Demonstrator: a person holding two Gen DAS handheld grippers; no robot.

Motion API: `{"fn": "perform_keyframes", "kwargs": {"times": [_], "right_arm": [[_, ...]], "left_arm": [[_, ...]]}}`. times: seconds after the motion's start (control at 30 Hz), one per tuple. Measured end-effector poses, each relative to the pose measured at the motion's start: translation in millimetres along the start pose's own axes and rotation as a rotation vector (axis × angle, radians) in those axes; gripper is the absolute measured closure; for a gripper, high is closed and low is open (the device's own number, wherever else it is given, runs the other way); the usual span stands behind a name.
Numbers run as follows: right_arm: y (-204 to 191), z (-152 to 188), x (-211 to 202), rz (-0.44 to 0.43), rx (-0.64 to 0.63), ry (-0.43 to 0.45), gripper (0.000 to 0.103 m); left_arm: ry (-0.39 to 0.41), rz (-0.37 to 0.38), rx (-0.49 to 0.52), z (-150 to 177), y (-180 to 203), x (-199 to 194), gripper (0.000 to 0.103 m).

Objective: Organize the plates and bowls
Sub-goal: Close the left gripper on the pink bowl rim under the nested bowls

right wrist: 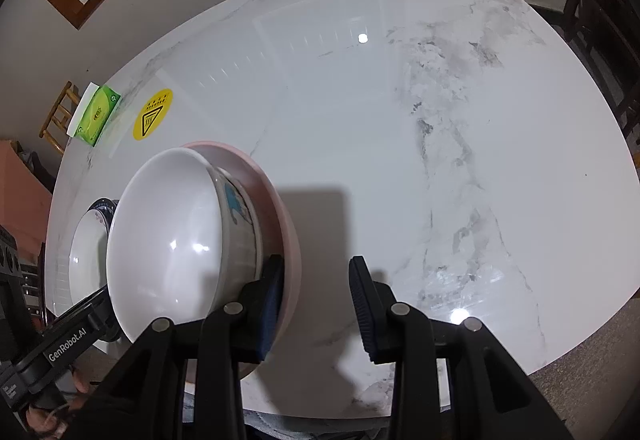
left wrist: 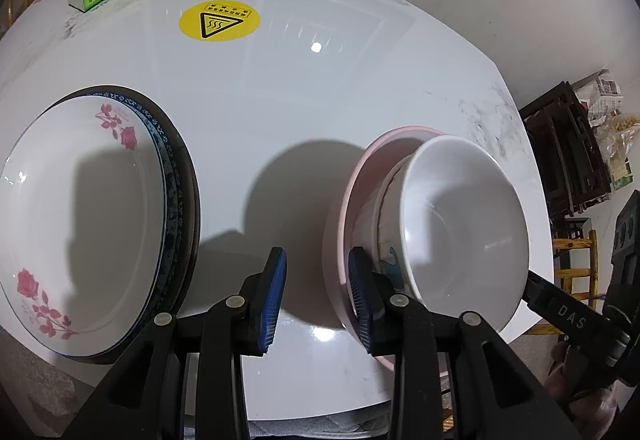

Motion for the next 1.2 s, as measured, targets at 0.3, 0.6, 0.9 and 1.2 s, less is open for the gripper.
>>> {"fn": "perform_keyframes", "kwargs": {"times": [0.3, 0.6, 0.9, 1.2], "right_arm": [[-1, 0, 0, 0.011, -0.025, 0.034, 0.07], [2, 1, -1, -0.006, -0.013, 0.043, 0.07], [-1, 3, -1, -0.009, -0.008, 0.054, 0.07], [1, 3, -2, -0.029, 0.017, 0.064, 0.07]], "left_arm": [[0.014, -0.017, -0.013, 1, -6, 1, 0.061], [0.073, -0.032, 0.017, 1, -4, -2, 0.061], [0.093, -0.044, 0.024, -1, -4, -3, 0.06], [0.098, -0.029, 0.047, 0, 6, -6, 0.078]]}}
Point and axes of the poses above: each gripper's, at about its wrist camera, not at the fingertips, and x roughly the way its jaws point, y to its right, z to its underside, the point moved 7 cm from there along x, roughly the way its jaws point, and after that the axes turned 10 degrees about -z, right-handed, at the moved point
